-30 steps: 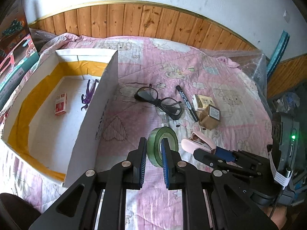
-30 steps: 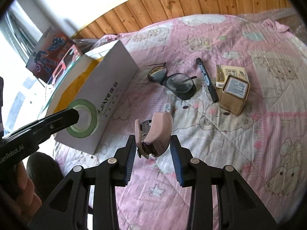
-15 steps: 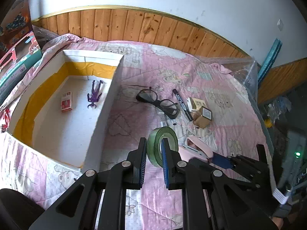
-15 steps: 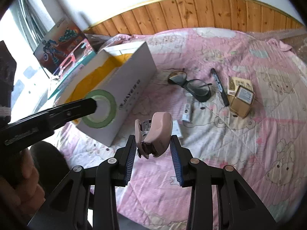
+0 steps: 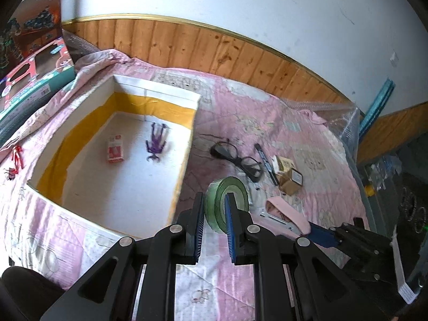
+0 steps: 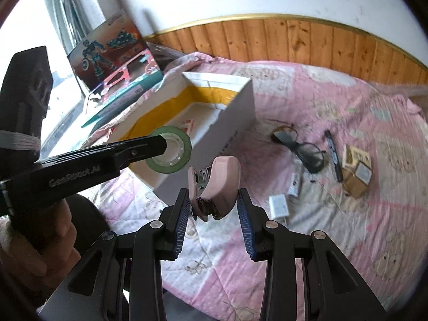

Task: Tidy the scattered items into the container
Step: 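Carry the green tape roll and pink stapler over the white box, then open both grippers to drop the tape roll and stapler into the box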

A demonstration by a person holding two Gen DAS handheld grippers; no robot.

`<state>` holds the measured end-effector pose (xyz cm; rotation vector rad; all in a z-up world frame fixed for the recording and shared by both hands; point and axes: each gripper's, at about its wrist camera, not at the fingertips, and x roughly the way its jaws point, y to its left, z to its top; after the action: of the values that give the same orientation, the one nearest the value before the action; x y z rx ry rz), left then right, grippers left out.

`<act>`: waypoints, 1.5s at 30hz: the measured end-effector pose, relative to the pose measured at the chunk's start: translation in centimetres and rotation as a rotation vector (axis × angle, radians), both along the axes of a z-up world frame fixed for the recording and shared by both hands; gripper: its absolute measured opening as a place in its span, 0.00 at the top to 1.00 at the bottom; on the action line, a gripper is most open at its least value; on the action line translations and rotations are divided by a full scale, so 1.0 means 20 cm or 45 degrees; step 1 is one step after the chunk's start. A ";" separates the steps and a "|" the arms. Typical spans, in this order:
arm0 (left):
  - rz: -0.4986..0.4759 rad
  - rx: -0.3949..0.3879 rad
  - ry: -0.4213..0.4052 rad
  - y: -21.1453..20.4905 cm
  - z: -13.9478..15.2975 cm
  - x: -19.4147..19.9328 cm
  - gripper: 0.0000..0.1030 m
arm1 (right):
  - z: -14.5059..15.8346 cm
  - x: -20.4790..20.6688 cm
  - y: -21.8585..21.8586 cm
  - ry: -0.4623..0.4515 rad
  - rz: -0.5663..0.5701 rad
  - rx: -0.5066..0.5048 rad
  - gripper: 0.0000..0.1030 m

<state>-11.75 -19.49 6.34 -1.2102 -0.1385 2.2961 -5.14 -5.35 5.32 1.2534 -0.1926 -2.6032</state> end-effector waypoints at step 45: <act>0.143 -0.213 -0.235 -0.38 -0.35 -0.69 0.84 | -0.17 -1.15 -0.58 -0.206 0.271 0.205 0.64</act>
<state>-25.63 -27.13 -0.75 -1.5355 -0.0838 2.3259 -28.13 -17.02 1.94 1.4528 0.1189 -2.3760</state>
